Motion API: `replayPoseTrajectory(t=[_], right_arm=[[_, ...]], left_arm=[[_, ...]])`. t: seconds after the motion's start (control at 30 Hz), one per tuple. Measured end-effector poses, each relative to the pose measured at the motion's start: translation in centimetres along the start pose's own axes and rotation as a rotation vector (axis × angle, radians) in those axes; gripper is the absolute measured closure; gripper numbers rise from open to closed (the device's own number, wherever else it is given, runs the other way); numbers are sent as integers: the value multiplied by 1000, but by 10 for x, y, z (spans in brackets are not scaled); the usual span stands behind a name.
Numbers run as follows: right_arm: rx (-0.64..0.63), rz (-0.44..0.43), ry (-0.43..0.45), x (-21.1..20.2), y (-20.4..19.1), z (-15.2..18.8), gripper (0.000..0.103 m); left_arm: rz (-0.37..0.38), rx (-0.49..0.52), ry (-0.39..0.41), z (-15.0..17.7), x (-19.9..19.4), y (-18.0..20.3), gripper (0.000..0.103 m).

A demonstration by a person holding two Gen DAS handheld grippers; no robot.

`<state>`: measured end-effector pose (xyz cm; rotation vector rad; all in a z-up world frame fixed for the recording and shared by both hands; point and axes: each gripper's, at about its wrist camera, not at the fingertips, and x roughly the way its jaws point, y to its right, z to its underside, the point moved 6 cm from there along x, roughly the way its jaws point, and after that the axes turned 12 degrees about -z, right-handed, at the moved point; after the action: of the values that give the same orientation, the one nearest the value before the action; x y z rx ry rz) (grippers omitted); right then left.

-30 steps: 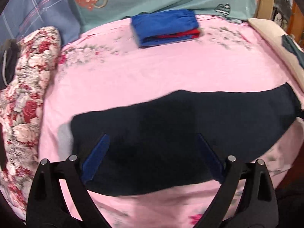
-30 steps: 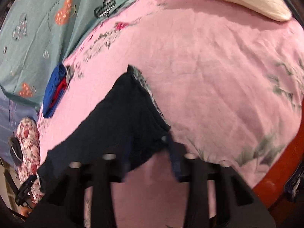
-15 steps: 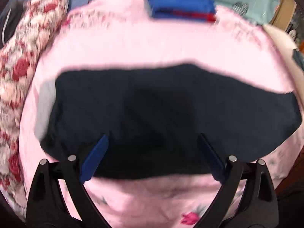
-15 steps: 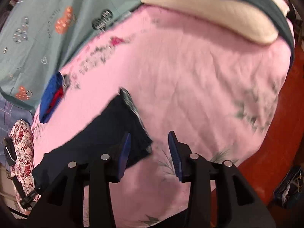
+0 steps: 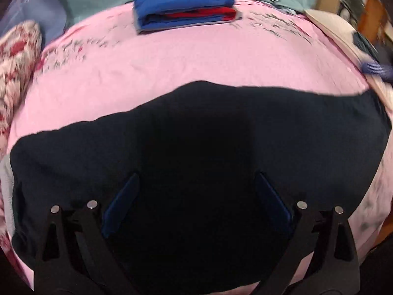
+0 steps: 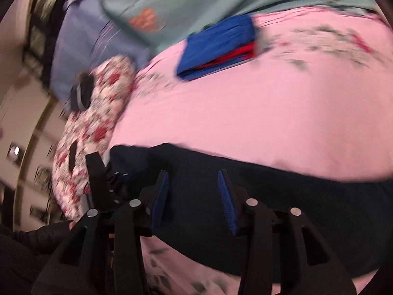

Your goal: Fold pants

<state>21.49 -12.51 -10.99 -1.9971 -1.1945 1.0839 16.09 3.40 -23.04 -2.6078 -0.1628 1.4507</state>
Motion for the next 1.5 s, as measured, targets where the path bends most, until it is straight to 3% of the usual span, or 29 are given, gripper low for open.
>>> replayPoseTrajectory(t=[0.17, 0.3, 0.43, 0.67, 0.83, 1.03, 1.13, 1.2, 1.27, 1.37, 1.5], right_arm=[[-33, -58, -212, 91, -2, -40, 59], [-44, -62, -385, 142, 9, -48, 59], [-59, -124, -569, 160, 6, -30, 59], [-50, -256, -727, 155, -5, -19, 57], [-54, -252, -834, 158, 4, -17, 57], [52, -398, -864, 181, -1, -14, 47], [123, -429, -796, 191, 5, -24, 47], [186, -436, -684, 187, 18, -41, 47], [267, -469, -600, 179, 32, -51, 52], [294, -449, -554, 176, 40, -47, 65], [316, -433, -521, 171, 39, -47, 69]], left_arm=[[31, -29, 34, 2, 2, -2, 3], [53, -36, 55, 4, 0, -4, 3], [79, -29, 59, 2, 1, -8, 3], [89, -20, 61, 5, 0, -7, 2], [92, -10, 59, 5, 1, -8, 2], [88, -1, 57, 3, 2, -7, 2], [87, 4, 56, 4, 2, -7, 2], [85, 6, 56, 4, 2, -7, 2], [81, 7, 56, 5, 1, -6, 2], [76, 11, 57, 6, 1, -6, 2], [75, 15, 57, 6, 1, -6, 2]])
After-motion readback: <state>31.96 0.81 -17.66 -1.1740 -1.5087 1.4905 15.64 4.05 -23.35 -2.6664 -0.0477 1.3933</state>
